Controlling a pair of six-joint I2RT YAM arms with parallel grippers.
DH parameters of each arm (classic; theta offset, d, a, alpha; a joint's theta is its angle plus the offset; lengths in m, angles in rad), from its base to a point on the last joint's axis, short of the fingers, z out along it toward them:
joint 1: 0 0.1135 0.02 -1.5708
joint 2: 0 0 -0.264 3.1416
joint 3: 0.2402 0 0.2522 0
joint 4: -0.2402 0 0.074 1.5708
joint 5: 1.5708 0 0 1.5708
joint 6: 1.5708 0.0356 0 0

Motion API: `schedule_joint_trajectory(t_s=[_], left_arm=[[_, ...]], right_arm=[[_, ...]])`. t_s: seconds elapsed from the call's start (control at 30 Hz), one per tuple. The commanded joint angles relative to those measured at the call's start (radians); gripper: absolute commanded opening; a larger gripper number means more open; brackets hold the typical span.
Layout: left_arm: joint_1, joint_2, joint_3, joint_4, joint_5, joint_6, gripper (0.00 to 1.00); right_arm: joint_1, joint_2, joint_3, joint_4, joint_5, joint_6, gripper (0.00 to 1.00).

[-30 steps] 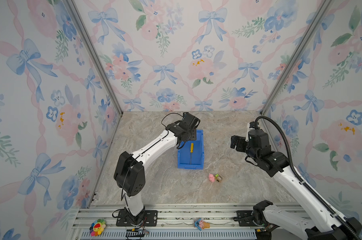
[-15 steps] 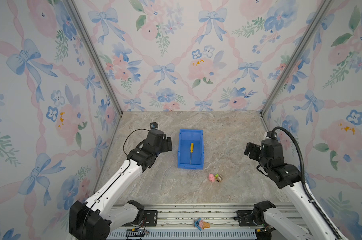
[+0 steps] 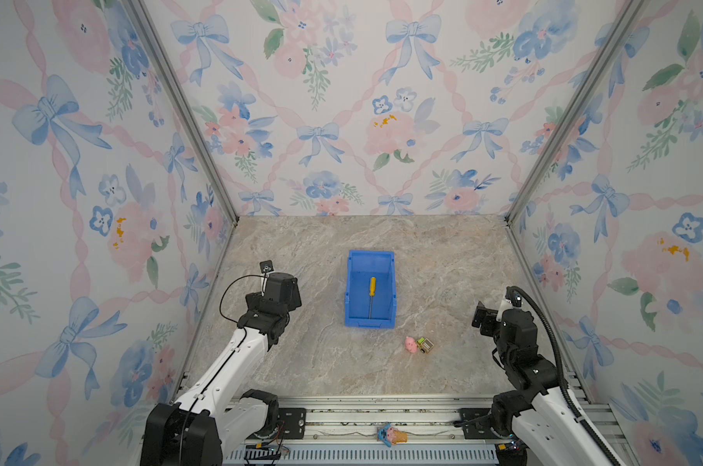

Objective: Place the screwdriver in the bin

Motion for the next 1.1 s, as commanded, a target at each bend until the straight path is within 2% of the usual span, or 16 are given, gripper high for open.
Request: schedule_joint_trajectory(t_s=[0.0, 0.2, 0.3, 0.4, 0.6, 0.8, 1.07], left_arm=[[0.014, -0.006, -0.066, 0.167, -0.045, 0.076, 0.98], [0.016, -0.082, -0.258, 0.488, -0.001, 0.242, 0.98], [0.029, -0.075, -0.306, 0.575, 0.050, 0.265, 0.97], [0.035, -0.040, -0.331, 0.644, 0.081, 0.263, 0.98], [0.057, 0.050, -0.379, 0.828, 0.072, 0.261, 0.97], [0.087, 0.130, -0.451, 1.069, 0.108, 0.272, 0.97], [0.102, 0.288, -0.425, 1.292, 0.144, 0.321, 0.97]], right_arm=[[-0.033, 0.041, -0.040, 0.187, -0.015, -0.033, 0.97], [-0.088, 0.178, -0.061, 0.330, -0.053, -0.057, 0.97], [-0.106, 0.262, -0.062, 0.414, -0.081, -0.055, 0.97], [-0.110, 0.359, -0.039, 0.470, -0.093, -0.064, 0.97], [-0.119, 0.537, -0.004, 0.615, -0.092, -0.066, 0.97], [-0.127, 0.694, 0.058, 0.718, -0.110, -0.078, 0.97], [-0.138, 0.848, 0.148, 0.785, -0.141, -0.097, 0.97]])
